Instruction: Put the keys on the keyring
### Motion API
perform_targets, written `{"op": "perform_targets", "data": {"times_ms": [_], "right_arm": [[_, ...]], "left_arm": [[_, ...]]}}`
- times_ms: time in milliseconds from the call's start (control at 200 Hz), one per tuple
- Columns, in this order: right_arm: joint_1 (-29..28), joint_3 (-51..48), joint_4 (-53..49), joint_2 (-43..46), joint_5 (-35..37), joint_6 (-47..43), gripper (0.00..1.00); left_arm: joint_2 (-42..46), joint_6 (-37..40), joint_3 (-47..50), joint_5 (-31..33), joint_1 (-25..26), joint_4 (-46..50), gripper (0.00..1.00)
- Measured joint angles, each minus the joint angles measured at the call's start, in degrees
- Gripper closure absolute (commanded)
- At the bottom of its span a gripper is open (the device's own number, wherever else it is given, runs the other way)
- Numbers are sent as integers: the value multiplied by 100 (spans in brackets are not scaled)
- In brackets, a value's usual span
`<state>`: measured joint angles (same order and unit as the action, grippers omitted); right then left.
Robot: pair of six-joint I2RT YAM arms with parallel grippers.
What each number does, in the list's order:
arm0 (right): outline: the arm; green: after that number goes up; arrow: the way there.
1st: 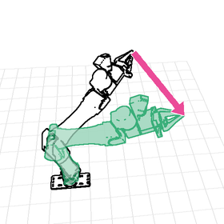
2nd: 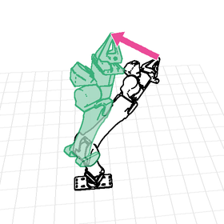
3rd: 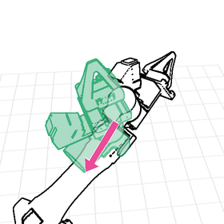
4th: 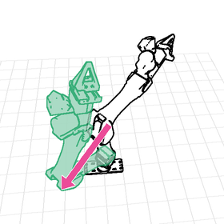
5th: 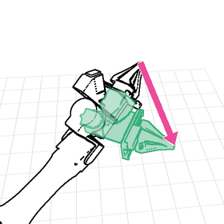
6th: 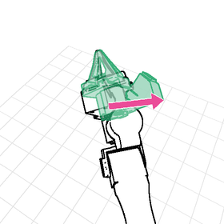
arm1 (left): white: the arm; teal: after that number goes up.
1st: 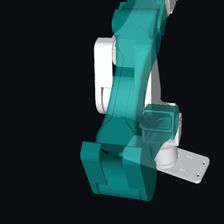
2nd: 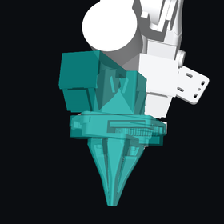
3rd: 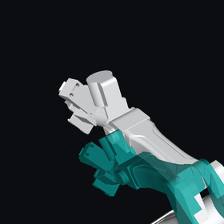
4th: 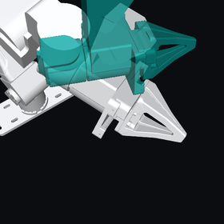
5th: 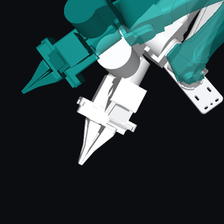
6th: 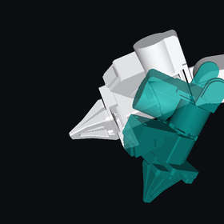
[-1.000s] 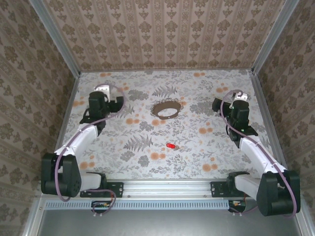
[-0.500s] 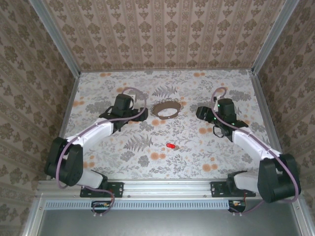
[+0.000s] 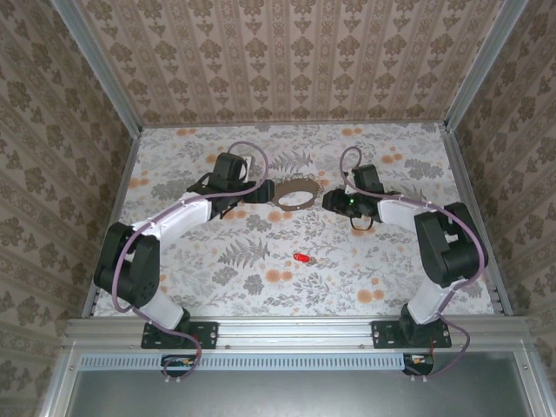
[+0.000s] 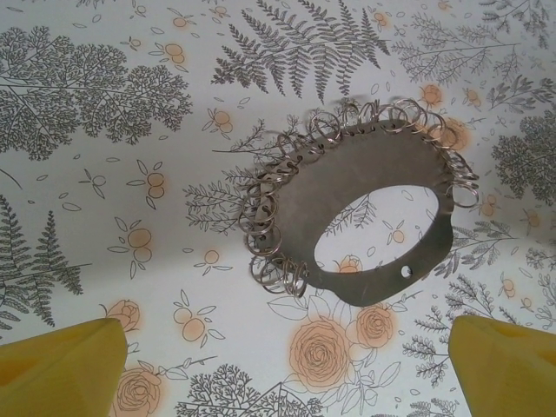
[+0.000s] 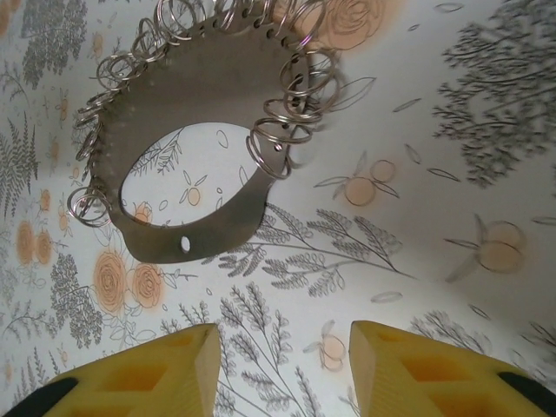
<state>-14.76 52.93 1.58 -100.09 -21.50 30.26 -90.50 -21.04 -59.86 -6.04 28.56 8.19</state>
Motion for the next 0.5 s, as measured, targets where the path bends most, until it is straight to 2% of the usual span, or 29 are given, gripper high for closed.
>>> {"op": "perform_targets", "data": {"times_ms": [275,500], "right_arm": [[-92,546,-48,-588,-98,-44,60],[-192,1047,-323,-815,92,-269,63]], "left_arm": [[0,-46,0,-229,-299,-4,3],[-2,-160,0,-363,-463,-46,3]]}}
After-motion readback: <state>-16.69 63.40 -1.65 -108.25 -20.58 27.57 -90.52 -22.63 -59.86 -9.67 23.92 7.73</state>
